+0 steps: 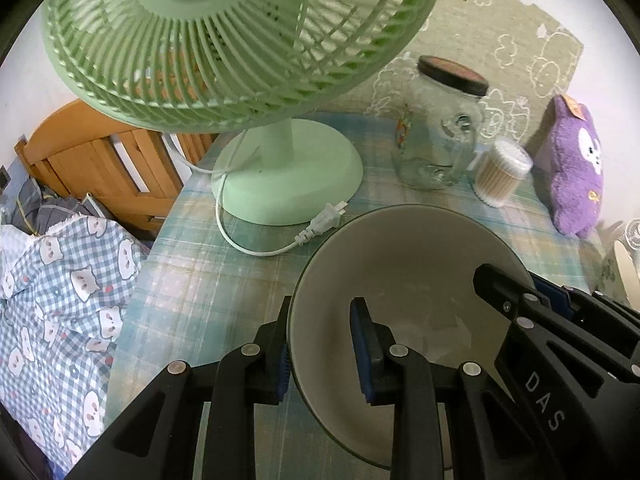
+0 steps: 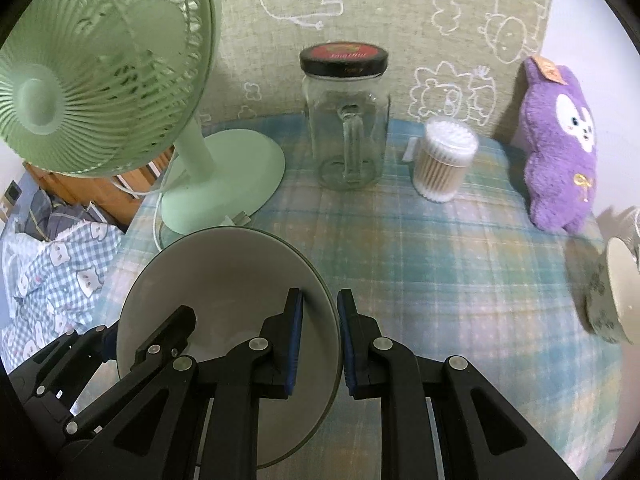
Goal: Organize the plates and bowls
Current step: 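Lift the bowl and carry it toward the first bowl by the plates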
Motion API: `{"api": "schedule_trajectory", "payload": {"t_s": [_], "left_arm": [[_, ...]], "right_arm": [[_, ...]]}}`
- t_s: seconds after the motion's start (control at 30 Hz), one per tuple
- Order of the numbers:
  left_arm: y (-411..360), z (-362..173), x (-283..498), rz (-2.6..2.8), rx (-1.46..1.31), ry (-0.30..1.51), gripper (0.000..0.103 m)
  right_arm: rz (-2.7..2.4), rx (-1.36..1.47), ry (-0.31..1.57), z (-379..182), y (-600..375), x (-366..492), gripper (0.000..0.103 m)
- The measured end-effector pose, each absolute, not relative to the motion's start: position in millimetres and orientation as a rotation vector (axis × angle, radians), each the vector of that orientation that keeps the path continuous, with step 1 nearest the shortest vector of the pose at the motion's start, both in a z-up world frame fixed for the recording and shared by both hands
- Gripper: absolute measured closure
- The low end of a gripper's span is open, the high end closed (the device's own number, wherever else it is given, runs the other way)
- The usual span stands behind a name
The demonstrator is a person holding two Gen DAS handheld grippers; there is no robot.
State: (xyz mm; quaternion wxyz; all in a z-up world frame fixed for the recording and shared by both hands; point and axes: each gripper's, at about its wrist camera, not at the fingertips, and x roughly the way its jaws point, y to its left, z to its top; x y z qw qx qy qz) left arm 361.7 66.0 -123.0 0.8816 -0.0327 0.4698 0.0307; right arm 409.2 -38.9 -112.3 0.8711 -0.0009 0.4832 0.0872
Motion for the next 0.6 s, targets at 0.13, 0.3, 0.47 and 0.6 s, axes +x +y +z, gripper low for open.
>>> {"api": "schedule_trajectory", "payload": {"t_s": [0.13, 0.3, 0.47, 0.6], "left_arm": [[63.7, -110.0, 348.8, 0.045, -0.062, 0.968, 0.078], [65.8, -92.5, 326.3, 0.028, -0.066, 0.949, 0.078], [68.2, -76.2, 302.8, 0.007, -0.062, 0.940, 0.078], [69.8, -63.8, 281.9, -0.012, -0.060, 0.932, 0.078]], "right_arm": [[0.162, 0.004, 0.994, -97.0, -41.2, 391.5, 0.082], [0.148, 0.015, 0.975, -78.0, -40.5, 366.6, 0.082], [0.127, 0.021, 0.963, -59.2, -39.3, 338.1, 0.082], [0.109, 0.025, 0.952, -43.3, -37.1, 313.5, 0.082]]}}
